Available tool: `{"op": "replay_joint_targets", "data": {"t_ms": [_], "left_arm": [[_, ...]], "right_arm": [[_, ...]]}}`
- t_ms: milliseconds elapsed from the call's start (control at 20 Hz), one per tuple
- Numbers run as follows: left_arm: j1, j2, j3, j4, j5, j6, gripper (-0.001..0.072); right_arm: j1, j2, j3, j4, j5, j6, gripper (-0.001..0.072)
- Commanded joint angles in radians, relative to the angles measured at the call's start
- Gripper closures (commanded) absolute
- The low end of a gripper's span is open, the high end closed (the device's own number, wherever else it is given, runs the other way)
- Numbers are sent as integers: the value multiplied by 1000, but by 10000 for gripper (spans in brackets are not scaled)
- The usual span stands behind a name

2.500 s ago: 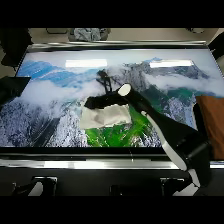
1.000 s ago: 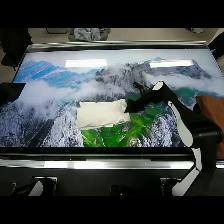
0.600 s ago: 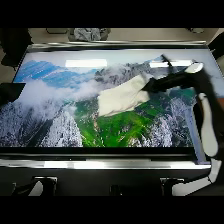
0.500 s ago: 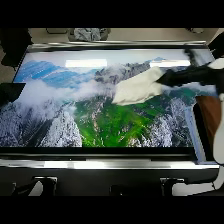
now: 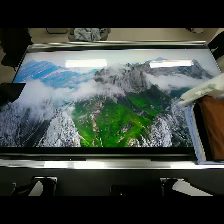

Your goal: Fold the shirts.

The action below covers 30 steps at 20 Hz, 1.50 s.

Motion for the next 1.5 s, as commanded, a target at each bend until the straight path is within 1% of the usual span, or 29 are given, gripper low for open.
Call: {"op": "replay_joint_targets", "data": {"t_ms": [0, 150, 250, 500, 600, 700, 850, 950, 1100, 1150, 1250, 1450], "left_arm": [[0, 0, 0, 0, 0, 0, 679], [0, 0, 0, 0, 0, 0, 679], [0, 0, 0, 0, 0, 0, 679], [0, 0, 0, 0, 0, 0, 679], [0, 0, 0, 0, 0, 0, 679], [0, 0, 0, 0, 0, 0, 679], [0, 0, 0, 0, 0, 0, 679], [0, 0, 0, 0, 1, 0, 679], [0, 0, 0, 0, 0, 0, 679], [0, 0, 0, 0, 0, 0, 679], [0, 0, 0, 0, 0, 0, 679], [0, 0, 0, -1, 0, 0, 679]], "right_arm": [[-158, 35, 2, 28, -28, 3, 670], [-225, 41, 2, 95, -95, 3, 670], [-236, 41, 1, 103, -105, 3, 669], [-236, 42, 2, 55, -149, 6, 669], [-236, 42, 2, 3, -139, 41, 669], [-236, 47, 2, -50, -93, 52, 669], [-268, 61, 1, -152, -6, 53, 669], [-293, 72, 1, -265, 90, 52, 669], [-282, 76, -18, -645, 261, 52, 669], [-282, 77, -45, -718, 288, 52, 670], [-282, 85, -119, -795, 291, 53, 670], [-282, 113, -283, -826, 230, 77, 669]]}}
